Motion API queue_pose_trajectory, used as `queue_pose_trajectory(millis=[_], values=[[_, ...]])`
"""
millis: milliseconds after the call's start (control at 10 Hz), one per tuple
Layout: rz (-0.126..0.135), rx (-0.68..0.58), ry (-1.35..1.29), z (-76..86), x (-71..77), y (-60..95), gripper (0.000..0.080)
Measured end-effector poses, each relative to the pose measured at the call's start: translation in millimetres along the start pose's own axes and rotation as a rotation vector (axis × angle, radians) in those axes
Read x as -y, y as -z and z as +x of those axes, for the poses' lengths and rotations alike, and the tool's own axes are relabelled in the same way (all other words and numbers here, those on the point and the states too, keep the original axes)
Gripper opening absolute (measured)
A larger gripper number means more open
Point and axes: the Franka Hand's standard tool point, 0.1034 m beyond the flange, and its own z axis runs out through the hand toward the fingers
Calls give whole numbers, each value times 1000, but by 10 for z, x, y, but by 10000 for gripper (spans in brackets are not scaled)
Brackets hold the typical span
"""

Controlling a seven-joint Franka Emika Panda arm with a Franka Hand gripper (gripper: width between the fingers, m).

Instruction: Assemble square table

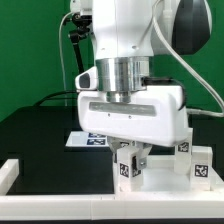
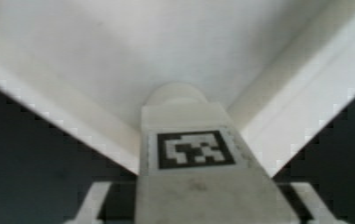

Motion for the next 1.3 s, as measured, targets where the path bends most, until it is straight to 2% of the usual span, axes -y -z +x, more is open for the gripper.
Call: queue_pose_trajectory(millis=[200, 300, 800, 900, 1300], values=[[-5, 70, -425, -30, 13, -19, 291], [-7, 89, -539, -16, 14, -27, 291], [-20, 83, -842, -23, -2, -34, 291], [-12, 98, -937, -18, -1, -34, 291], [-13, 93, -937, -22, -5, -42, 295]])
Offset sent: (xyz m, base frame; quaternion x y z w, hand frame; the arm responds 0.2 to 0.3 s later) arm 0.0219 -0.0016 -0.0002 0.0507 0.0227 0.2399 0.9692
